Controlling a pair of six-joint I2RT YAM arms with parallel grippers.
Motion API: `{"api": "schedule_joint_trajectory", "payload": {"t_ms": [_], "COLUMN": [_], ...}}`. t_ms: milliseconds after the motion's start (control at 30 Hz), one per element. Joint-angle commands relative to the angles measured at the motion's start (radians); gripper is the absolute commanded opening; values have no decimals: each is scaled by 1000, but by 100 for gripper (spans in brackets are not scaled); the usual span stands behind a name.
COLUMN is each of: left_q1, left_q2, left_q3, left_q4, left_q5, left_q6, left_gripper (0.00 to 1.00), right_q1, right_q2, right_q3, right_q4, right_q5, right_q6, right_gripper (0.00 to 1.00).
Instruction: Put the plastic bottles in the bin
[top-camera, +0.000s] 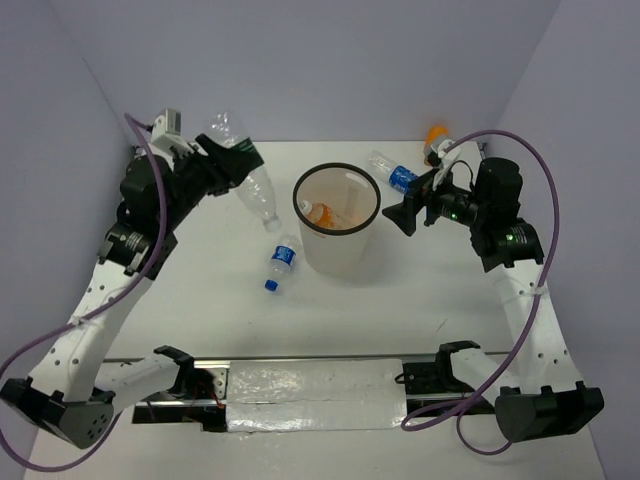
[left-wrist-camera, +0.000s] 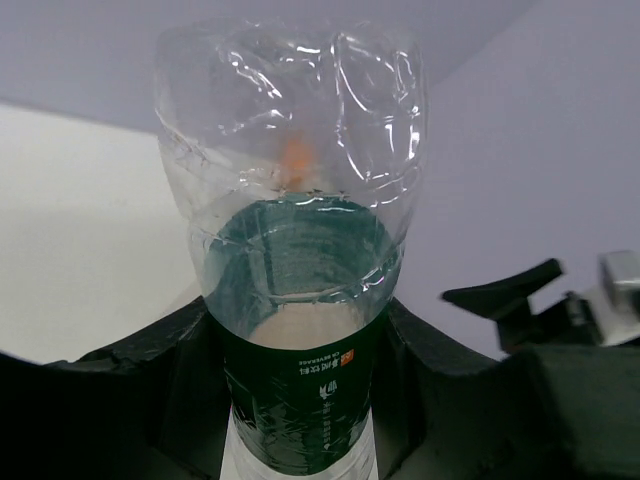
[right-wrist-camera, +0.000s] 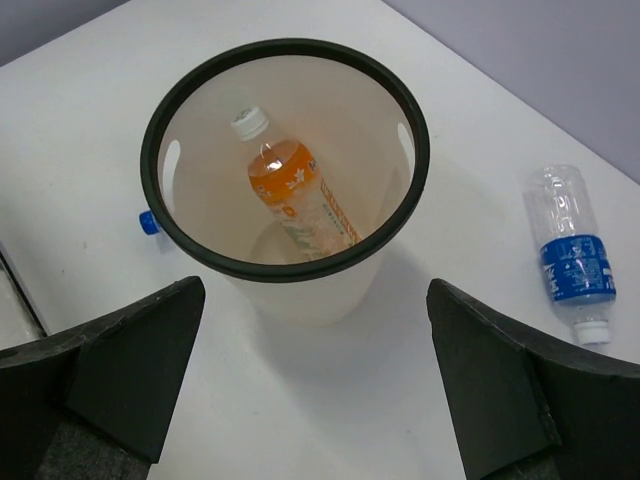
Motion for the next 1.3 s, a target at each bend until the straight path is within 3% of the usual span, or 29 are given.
{"api": "schedule_joint_trajectory", "payload": {"t_ms": [0, 133, 333, 433, 533, 567, 767, 933, 1067, 1267], "left_q1": [-60, -163, -275, -309, -326, -332, -337, -337, -337, -335], "left_q2": [92, 223, 412, 497, 542, 548, 561, 525, 487, 392], "left_q3": [72, 132, 176, 190, 208, 211, 218, 215, 204, 147], "left_q4": [217, 358, 470, 512, 507, 504, 492, 443, 403, 354], "left_q5": [79, -12, -159, -199, -210, -211, -171, -147, -139, -173], "left_q6": [40, 132, 261, 324, 342, 343, 356, 376, 384, 375], "left_gripper": [2, 2, 11, 21, 40, 50, 77, 96, 99, 99], "right_q1": [-17, -42, -115, -152, -174, -177, -183, -186, -185, -165], "right_q2": [-27, -24, -18, 3, 57, 107, 386, 725, 934, 1117], "right_q3": [-19, -33, -54, -68, -68, -60, 45, 313, 527, 717], "right_q4": [57, 74, 108, 114, 108, 83, -1, -167, -264, -244], "right_q5": [-15, -6, 14, 13, 8, 7, 51, 89, 162, 227], "right_q6": [17, 43, 107, 113, 69, 46, -198, -432, -508, -572], "right_gripper": [100, 100, 100, 100, 100, 100, 100, 100, 100, 100]}}
